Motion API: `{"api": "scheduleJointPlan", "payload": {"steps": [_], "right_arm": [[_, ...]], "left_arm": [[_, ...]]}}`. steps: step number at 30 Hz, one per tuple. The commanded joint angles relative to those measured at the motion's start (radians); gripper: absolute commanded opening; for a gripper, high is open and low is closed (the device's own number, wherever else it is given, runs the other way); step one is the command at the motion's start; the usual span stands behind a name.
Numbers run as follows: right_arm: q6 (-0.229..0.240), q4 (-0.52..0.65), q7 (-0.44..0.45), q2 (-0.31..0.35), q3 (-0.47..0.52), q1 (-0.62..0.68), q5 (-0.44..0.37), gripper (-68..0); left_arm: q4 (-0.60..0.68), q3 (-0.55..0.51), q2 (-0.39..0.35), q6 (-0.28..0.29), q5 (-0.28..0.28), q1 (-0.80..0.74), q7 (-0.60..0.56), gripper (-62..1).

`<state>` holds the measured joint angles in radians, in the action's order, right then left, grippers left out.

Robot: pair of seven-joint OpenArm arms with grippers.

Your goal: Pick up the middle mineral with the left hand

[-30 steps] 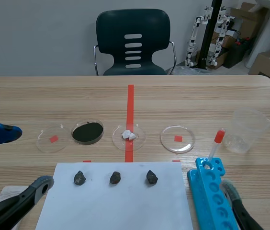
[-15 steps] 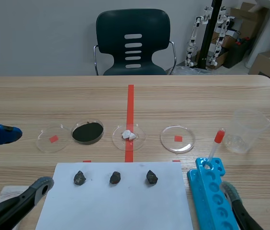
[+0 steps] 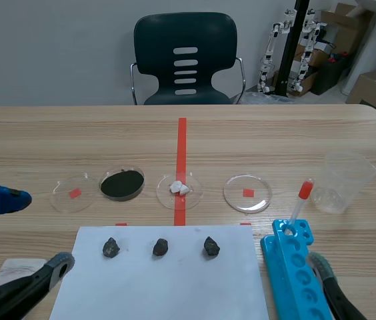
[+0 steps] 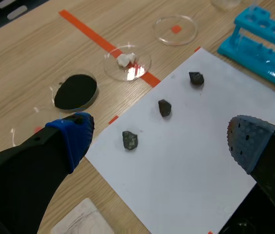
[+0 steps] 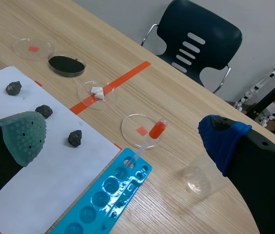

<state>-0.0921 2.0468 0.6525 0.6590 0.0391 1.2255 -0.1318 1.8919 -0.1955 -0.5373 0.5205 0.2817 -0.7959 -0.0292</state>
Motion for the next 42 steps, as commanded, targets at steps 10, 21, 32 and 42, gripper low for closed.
{"api": "scheduleJointPlan", "payload": {"steps": [10,21,32,42], "right_arm": [[0.011,0.021,0.015,-0.003,0.005,-0.007,-0.01,0.4],[0.011,0.021,0.015,-0.003,0.005,-0.007,-0.01,0.4],[0.011,0.021,0.0,-0.003,0.005,-0.007,-0.011,0.4],[0.011,0.021,0.0,-0.003,0.005,-0.007,-0.011,0.4]], "left_arm": [[0.012,0.137,0.005,-0.028,0.229,0.204,0.407,-3.7],[-0.026,0.392,0.012,-0.325,0.288,0.431,0.66,-3.9],[-0.126,0.571,0.076,-0.589,0.249,0.629,0.787,-3.9],[-0.258,0.594,0.279,-0.725,0.045,0.788,1.083,-3.9]]}}
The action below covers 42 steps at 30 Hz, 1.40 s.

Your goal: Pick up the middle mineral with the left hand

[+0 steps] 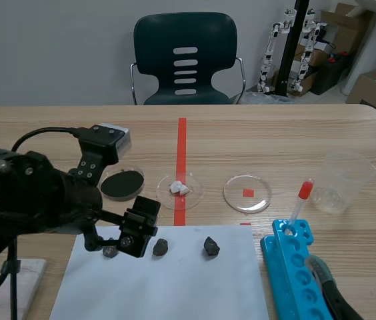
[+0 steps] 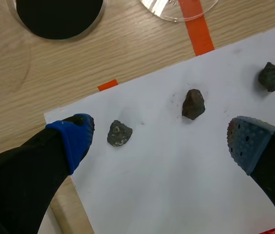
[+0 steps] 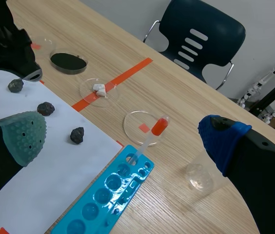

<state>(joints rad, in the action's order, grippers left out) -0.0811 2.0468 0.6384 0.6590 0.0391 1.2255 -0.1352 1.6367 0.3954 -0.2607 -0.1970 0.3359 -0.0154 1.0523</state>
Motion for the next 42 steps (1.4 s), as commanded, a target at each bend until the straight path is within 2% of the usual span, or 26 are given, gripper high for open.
{"api": "scheduleJointPlan", "payload": {"steps": [1,5,12,16,20,32,42], "right_arm": [[0.0,0.021,0.014,-0.003,0.005,-0.007,-0.007,0.4],[0.0,0.021,0.014,-0.003,0.005,-0.007,-0.007,0.4],[0.0,0.021,0.014,-0.003,0.005,-0.007,-0.007,0.4],[0.0,0.021,0.014,-0.003,0.005,-0.007,-0.007,0.4],[0.0,0.021,0.014,-0.003,0.005,-0.007,-0.007,0.4],[0.0,0.021,0.011,-0.003,0.005,-0.007,-0.007,0.4],[0.0,0.021,0.01,-0.003,0.005,-0.007,-0.007,0.4]], "left_arm": [[-0.025,0.006,0.019,-0.024,-0.025,0.022,0.022,-3.9],[-0.115,0.019,0.073,-0.056,-0.069,0.068,0.084,-3.9],[-0.233,0.041,0.133,-0.056,-0.087,0.116,0.096,-3.9],[-0.246,0.08,0.153,-0.079,-0.09,0.121,0.039,-3.9],[-0.246,0.14,0.161,-0.142,-0.09,0.121,0.009,-4.3],[-0.256,0.196,0.199,-0.161,-0.101,0.158,0.023,-4.3],[-0.408,0.197,0.241,-0.183,-0.101,0.232,0.075,-4.3]]}}
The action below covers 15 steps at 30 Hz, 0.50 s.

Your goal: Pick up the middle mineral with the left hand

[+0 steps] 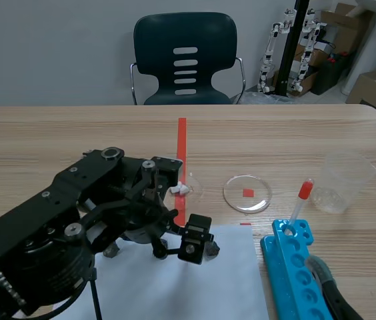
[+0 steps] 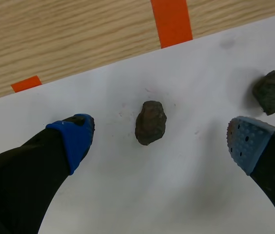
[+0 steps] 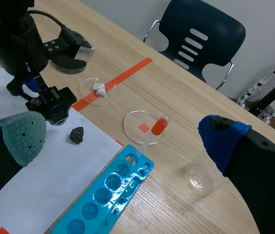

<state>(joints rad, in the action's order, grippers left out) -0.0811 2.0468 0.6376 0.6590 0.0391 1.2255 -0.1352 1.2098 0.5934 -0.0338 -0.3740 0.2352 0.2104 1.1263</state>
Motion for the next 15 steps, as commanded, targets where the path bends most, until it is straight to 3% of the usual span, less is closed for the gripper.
{"api": "scheduleJointPlan", "payload": {"steps": [1,15], "right_arm": [[0.0,0.021,0.011,-0.003,0.005,-0.007,-0.007,0.4],[0.0,0.021,0.003,-0.003,0.005,-0.007,-0.007,0.4]], "left_arm": [[0.012,-0.001,0.019,-0.007,-0.001,0.008,0.0,-4.3],[-0.048,-0.001,0.05,-0.035,-0.043,0.009,-0.004,-4.3]]}}
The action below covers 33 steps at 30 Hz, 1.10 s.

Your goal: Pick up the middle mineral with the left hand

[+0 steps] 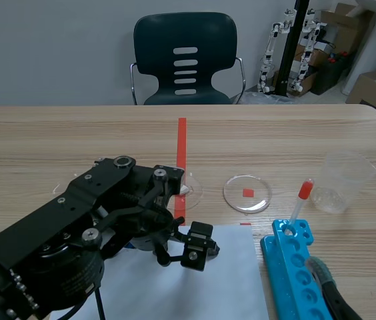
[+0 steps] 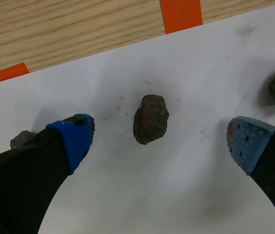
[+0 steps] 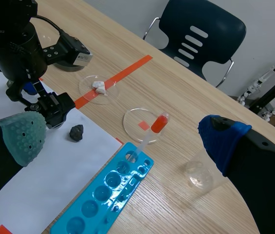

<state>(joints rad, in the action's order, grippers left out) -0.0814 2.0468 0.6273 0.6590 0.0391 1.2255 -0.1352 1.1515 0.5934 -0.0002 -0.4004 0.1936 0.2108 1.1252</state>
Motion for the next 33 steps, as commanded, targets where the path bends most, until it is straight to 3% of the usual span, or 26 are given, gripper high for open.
{"api": "scheduleJointPlan", "payload": {"steps": [1,13,18,33], "right_arm": [[0.0,0.021,0.014,-0.003,0.005,-0.007,-0.007,0.4],[0.0,0.021,0.014,-0.003,0.005,-0.007,-0.007,0.4],[0.0,0.021,0.014,-0.003,0.005,-0.007,-0.007,0.4],[0.0,0.021,0.014,-0.003,0.005,-0.007,-0.007,0.4]], "left_arm": [[0.01,-0.001,0.016,-0.009,-0.005,0.009,-0.003,-4.3],[0.006,-0.001,0.016,-0.029,-0.034,0.02,-0.002,-4.4],[0.006,0.001,0.016,-0.032,-0.034,0.019,-0.002,-15.3],[0.006,0.002,0.016,-0.032,-0.034,0.019,0.025,-29.4]]}}
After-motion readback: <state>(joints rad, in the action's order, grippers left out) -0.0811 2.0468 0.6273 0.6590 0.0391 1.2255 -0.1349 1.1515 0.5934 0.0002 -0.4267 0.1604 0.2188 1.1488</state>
